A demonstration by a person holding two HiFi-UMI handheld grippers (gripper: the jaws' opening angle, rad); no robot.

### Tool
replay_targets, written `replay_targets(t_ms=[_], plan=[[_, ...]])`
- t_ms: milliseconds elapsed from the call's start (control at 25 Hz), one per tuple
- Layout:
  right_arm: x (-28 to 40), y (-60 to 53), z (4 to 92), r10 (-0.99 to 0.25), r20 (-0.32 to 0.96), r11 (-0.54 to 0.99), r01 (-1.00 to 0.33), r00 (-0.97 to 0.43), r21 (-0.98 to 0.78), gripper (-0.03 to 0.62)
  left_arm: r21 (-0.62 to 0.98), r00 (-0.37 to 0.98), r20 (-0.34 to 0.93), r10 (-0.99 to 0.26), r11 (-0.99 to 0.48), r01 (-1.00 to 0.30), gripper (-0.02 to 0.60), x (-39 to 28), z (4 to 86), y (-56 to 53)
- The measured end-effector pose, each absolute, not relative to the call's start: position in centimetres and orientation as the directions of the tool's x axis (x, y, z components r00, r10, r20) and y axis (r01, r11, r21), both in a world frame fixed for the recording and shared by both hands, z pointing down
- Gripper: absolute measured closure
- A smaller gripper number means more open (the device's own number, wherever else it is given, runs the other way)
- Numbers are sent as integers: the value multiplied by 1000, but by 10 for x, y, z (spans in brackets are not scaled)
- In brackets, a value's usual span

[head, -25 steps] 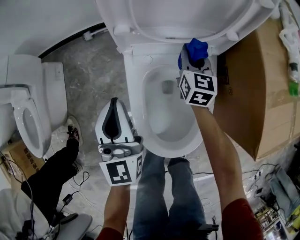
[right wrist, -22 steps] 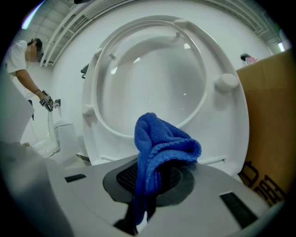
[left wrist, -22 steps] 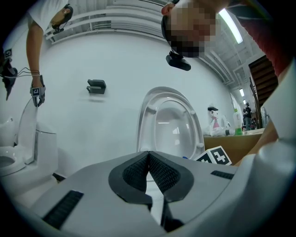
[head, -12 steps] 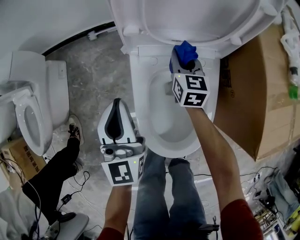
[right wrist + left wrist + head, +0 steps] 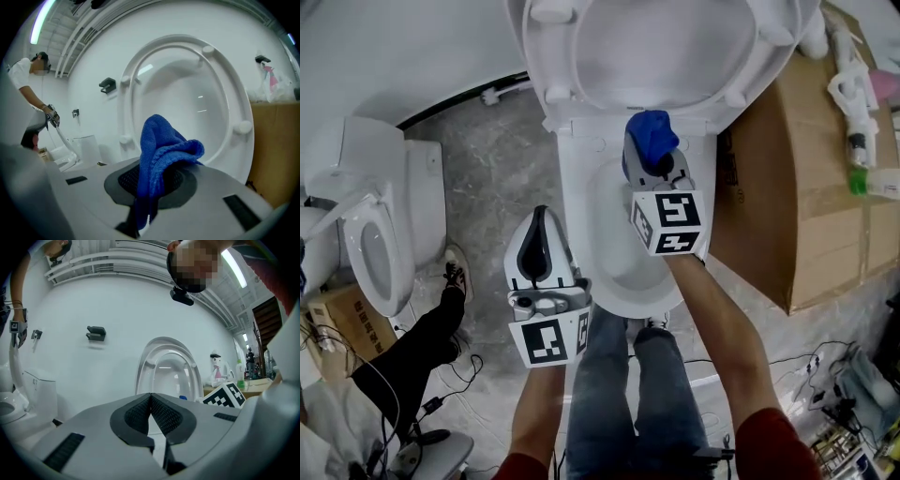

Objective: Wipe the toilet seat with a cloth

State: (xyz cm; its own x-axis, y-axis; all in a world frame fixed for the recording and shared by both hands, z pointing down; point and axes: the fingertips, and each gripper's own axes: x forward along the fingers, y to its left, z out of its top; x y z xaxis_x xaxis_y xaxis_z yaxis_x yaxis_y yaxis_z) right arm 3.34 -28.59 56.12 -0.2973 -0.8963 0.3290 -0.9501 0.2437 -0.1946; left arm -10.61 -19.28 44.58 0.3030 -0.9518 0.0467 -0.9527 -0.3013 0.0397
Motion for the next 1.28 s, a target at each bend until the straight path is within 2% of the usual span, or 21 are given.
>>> replay_targets(t_ms=[560, 720, 840, 960, 1120, 1280], plan=[[66, -217, 271, -958, 73, 272, -958, -279, -91, 542, 30, 364, 4, -931, -364, -931, 566, -64, 269, -194], [70, -198, 209, -958, 38, 283, -958, -285, -54, 542, -103, 430, 88, -899, -438, -893, 565, -47, 235, -207], [74, -192, 178, -960, 15, 279, -959, -280, -42, 542, -249, 489, 191, -851, -524, -815, 563, -25, 217, -227], [83, -188, 156, -962, 2, 272, -961, -273, -40, 542, -354, 525, 274, -806, -592, -724, 496, -1, 198, -249], [96, -184, 136, -966, -13, 258, -966, -258, -31, 542, -515, 541, 337, -771, -631, -580, 482, 32, 173, -281], [112, -176, 125, -971, -21, 240, -970, -239, -25, 542, -609, 524, 468, -711, -690, -391, 425, 64, 176, -316]])
